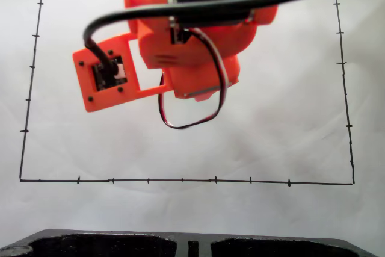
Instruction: Grasp the colored block, Place it on the black dot, and then return the arm to the default position.
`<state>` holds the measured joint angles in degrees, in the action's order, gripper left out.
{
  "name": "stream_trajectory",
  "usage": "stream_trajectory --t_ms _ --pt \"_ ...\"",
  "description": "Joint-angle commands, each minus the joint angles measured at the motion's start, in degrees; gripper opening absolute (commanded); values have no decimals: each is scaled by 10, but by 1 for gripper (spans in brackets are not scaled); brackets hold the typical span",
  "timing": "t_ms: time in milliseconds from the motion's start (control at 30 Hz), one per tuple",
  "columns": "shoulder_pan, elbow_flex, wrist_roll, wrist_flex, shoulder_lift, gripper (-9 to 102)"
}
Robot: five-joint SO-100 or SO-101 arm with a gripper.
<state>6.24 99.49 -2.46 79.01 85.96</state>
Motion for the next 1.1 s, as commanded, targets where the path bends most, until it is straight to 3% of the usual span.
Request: stream_trajectory --t_ms 0,600,1067 --pt "-8 0 4 -5 -3 9" --pt "-26 28 31 -47 -18 10" --pt "-30 40 46 -47 -11 30"
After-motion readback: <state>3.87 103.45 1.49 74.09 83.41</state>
